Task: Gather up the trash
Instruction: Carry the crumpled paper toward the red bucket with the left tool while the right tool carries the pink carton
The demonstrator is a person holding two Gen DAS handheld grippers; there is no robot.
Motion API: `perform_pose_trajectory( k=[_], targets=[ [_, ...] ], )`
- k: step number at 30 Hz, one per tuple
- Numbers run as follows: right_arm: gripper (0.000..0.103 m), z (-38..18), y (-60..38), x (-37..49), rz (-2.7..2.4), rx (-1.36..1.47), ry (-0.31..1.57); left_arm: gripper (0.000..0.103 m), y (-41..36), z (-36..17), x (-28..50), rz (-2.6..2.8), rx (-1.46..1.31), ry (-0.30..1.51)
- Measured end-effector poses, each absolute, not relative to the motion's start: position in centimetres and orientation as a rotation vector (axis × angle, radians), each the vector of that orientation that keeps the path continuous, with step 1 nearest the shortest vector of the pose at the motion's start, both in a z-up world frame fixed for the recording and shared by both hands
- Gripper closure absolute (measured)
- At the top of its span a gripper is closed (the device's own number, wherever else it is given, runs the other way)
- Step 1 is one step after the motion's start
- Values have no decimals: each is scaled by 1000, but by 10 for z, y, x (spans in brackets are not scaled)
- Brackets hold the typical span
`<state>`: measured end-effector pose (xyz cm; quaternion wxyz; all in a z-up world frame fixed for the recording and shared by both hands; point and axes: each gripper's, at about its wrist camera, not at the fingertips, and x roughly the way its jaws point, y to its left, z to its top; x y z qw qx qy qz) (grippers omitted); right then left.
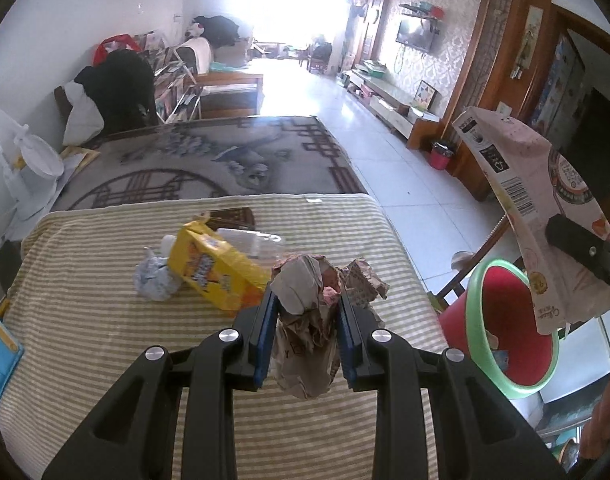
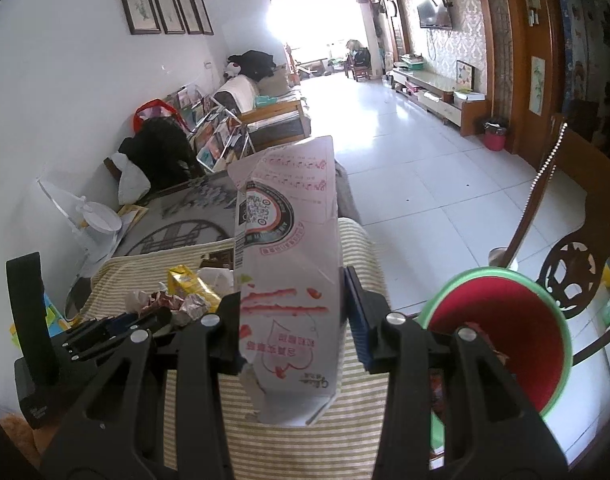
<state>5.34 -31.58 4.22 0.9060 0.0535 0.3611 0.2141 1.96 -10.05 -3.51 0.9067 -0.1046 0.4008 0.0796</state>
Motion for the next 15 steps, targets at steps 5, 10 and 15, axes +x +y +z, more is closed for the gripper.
perform_pose_trajectory(
  k=[5, 10, 15],
  targets=[
    [64, 41, -335, 59, 437, 128, 742, 78, -119, -34, 27, 160, -205, 835],
    [63, 40, -348, 65, 439, 144, 747, 78, -138, -31, 33, 152, -178, 840],
    [63, 36, -360, 69, 431, 160, 752, 78, -150, -31, 39, 149, -159, 846]
  ],
)
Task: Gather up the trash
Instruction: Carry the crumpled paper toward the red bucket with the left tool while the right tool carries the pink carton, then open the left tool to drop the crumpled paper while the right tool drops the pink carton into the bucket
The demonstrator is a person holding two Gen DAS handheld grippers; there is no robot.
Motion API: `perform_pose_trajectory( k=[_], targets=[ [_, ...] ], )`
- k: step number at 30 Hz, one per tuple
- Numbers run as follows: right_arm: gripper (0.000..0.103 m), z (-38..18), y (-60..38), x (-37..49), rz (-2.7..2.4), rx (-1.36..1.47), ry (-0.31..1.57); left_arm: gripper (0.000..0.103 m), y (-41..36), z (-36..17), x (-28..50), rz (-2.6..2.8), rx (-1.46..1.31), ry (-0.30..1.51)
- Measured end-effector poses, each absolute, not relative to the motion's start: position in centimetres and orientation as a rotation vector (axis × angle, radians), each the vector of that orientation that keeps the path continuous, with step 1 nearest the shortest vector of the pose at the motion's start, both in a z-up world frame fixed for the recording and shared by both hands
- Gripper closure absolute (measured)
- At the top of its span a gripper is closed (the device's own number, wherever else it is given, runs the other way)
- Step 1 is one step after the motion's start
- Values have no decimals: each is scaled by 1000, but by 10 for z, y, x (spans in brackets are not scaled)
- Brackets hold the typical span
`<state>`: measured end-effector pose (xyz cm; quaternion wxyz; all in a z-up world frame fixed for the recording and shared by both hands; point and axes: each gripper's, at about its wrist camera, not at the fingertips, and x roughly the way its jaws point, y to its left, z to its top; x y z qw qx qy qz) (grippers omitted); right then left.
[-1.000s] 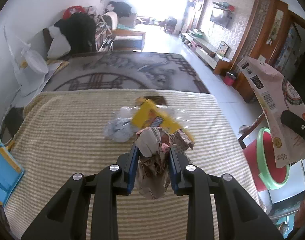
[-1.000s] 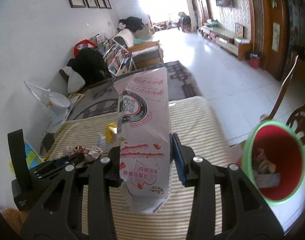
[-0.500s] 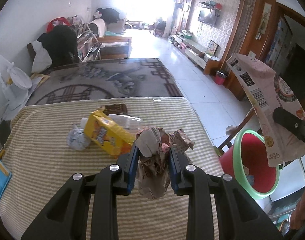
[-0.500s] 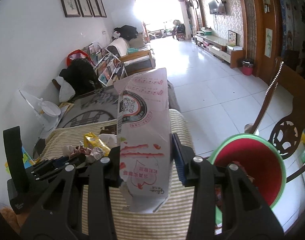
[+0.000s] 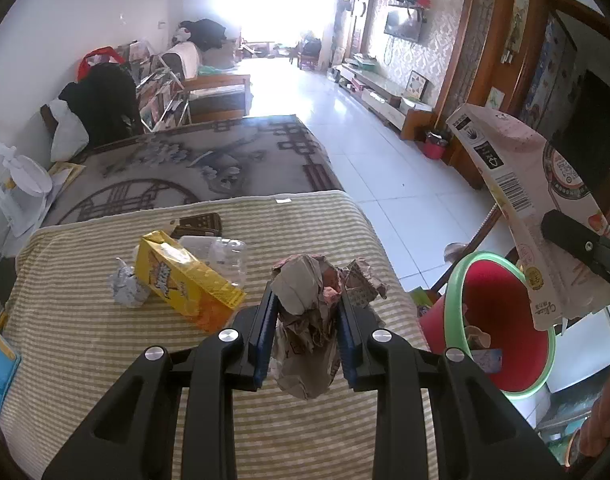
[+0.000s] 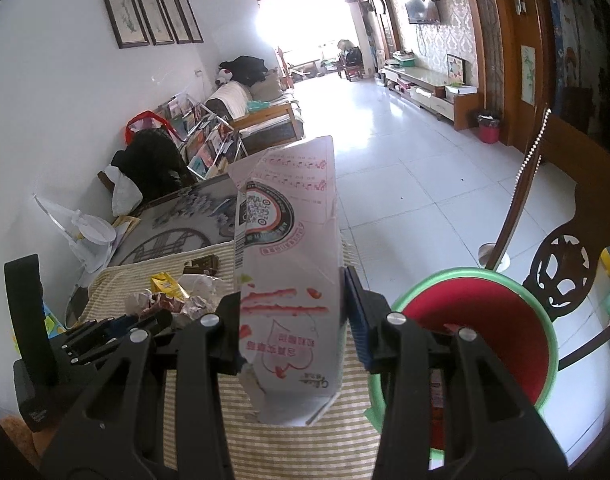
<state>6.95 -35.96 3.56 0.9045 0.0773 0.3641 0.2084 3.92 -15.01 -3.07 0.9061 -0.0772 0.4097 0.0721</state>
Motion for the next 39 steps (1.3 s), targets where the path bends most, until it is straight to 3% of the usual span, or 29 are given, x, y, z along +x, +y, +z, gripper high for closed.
perform_pose_trajectory(
  k=[39],
  targets=[
    [63, 5, -480, 74, 209, 254, 796, 77, -285, -46, 98, -81, -70, 912]
  ],
)
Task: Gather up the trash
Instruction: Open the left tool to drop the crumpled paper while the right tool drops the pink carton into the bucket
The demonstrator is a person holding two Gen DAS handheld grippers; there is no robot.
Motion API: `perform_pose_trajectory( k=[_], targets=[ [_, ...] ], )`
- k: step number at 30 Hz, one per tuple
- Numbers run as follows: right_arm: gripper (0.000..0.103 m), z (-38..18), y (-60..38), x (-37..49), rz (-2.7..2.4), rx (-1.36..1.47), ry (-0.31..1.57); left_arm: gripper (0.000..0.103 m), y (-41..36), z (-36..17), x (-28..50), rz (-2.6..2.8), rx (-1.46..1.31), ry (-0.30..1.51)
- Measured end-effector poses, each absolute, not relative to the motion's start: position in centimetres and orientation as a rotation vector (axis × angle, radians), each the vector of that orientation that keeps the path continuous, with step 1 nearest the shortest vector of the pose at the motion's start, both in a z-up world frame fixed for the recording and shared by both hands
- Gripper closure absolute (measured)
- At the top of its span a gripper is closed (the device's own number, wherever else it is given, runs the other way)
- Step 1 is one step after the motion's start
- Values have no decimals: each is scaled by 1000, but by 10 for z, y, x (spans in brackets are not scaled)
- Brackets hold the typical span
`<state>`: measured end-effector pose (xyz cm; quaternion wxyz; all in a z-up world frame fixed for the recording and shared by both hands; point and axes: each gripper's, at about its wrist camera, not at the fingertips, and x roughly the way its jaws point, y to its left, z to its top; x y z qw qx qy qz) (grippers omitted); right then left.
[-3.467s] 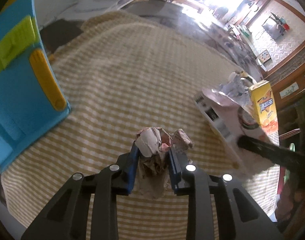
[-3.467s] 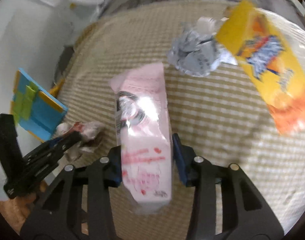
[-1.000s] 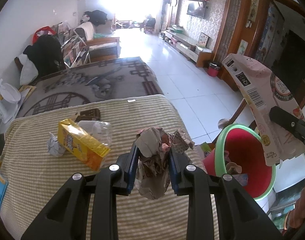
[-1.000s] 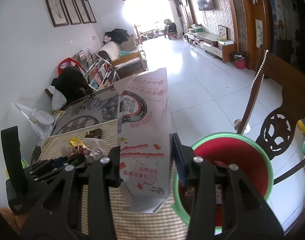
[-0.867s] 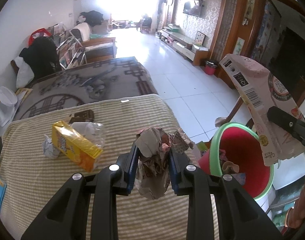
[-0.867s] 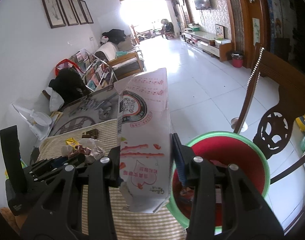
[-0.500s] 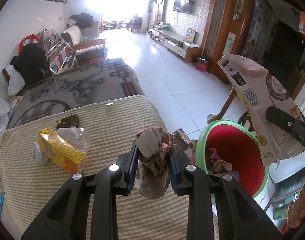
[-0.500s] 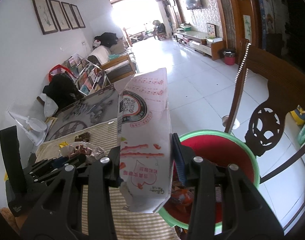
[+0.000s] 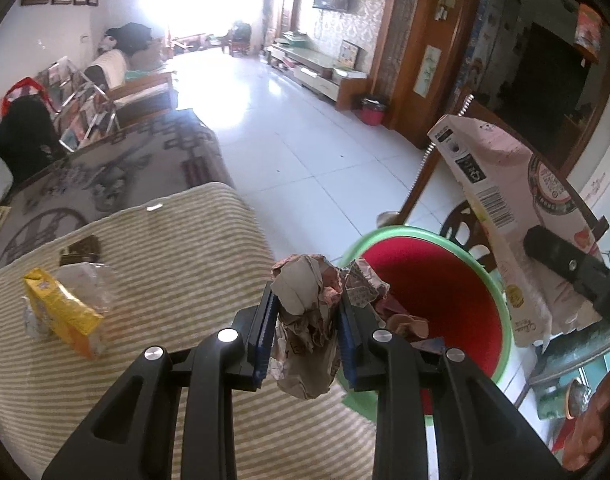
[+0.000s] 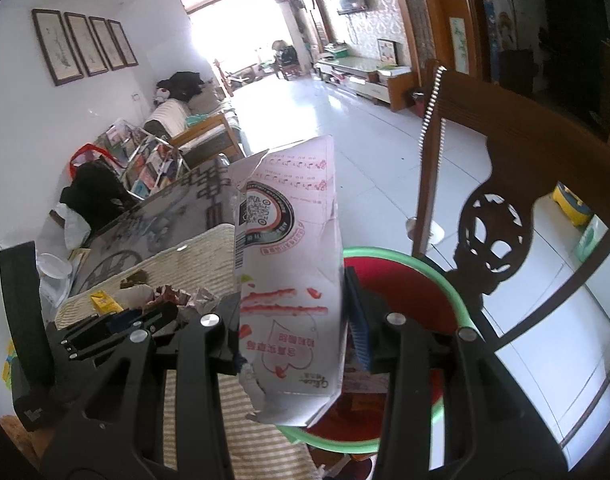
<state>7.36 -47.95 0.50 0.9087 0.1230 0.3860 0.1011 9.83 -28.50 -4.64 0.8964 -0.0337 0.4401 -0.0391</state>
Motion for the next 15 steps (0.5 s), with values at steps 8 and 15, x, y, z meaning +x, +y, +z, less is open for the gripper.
perform_pose_trajectory(
  k=[8, 15],
  targets=[
    [63, -5, -507, 68, 148, 270, 828, 77, -323, -70, 120, -190, -85, 992],
    [63, -11, -525, 64, 98, 286, 849, 72, -358, -82, 135, -319, -81, 1039]
  ],
)
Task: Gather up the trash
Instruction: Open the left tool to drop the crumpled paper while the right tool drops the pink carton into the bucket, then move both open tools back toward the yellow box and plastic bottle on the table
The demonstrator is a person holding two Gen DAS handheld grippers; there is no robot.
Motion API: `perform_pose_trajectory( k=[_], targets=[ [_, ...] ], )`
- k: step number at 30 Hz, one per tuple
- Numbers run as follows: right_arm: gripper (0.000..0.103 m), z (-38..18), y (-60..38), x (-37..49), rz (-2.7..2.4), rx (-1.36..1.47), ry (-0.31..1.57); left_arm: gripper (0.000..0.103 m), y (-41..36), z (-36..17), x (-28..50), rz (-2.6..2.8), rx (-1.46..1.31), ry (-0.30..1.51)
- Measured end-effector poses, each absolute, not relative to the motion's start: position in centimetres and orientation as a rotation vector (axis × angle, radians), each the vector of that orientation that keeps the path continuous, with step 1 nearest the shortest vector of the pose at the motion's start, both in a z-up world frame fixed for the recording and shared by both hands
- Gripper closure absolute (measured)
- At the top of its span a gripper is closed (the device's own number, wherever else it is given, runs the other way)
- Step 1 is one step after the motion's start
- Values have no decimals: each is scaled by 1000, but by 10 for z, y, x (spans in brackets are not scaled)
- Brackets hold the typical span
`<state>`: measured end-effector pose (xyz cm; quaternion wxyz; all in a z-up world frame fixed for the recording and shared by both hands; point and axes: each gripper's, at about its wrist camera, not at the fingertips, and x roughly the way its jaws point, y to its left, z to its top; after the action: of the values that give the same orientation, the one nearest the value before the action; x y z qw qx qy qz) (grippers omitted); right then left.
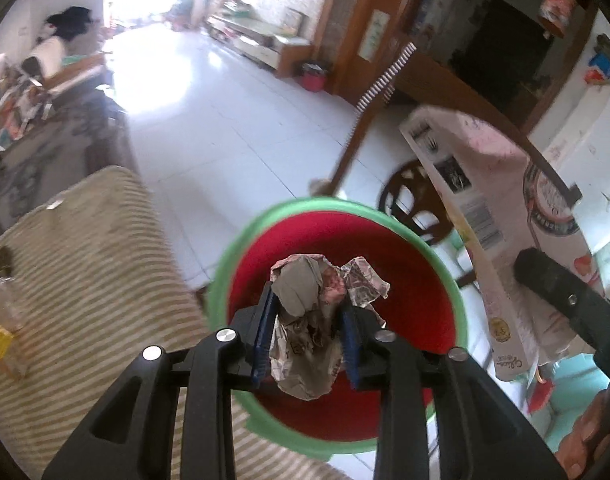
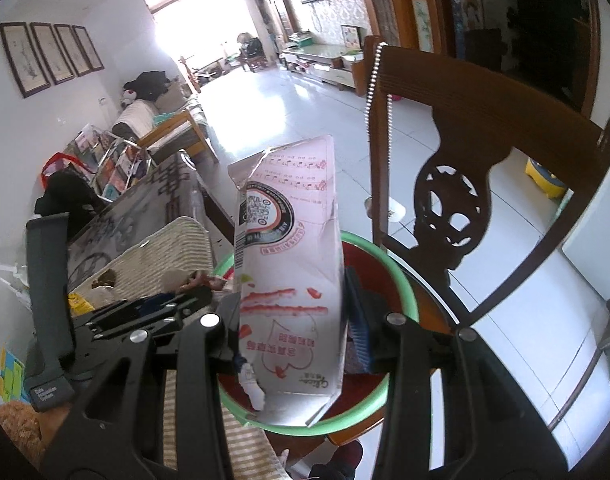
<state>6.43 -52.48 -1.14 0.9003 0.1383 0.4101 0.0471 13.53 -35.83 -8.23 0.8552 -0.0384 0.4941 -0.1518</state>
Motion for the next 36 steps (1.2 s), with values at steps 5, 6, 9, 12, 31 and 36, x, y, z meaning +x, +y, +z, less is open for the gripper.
perform_pose_trajectory(
  k=[5, 6, 9, 12, 31, 36],
  targets=[
    [59, -16, -529, 66, 88, 300, 857, 39, -355, -86, 126, -267, -66, 1016],
    [54, -19, -528, 68, 94, 306, 867, 39, -348, -83, 123, -255, -77, 1009],
    [39, -25, -523, 72, 99, 324, 886, 36, -329, -76, 113, -205, -83, 977],
    [38, -25, -512, 75, 123, 325, 890, 33, -297, -67, 103, -135, -114, 950],
    [31, -52, -177, 115, 781, -60, 1062, 32, 8, -69, -5, 448, -403, 901],
    [30, -87, -96, 140, 829, -159, 1173, 32, 59, -73, -13, 444, -404, 905]
  ],
)
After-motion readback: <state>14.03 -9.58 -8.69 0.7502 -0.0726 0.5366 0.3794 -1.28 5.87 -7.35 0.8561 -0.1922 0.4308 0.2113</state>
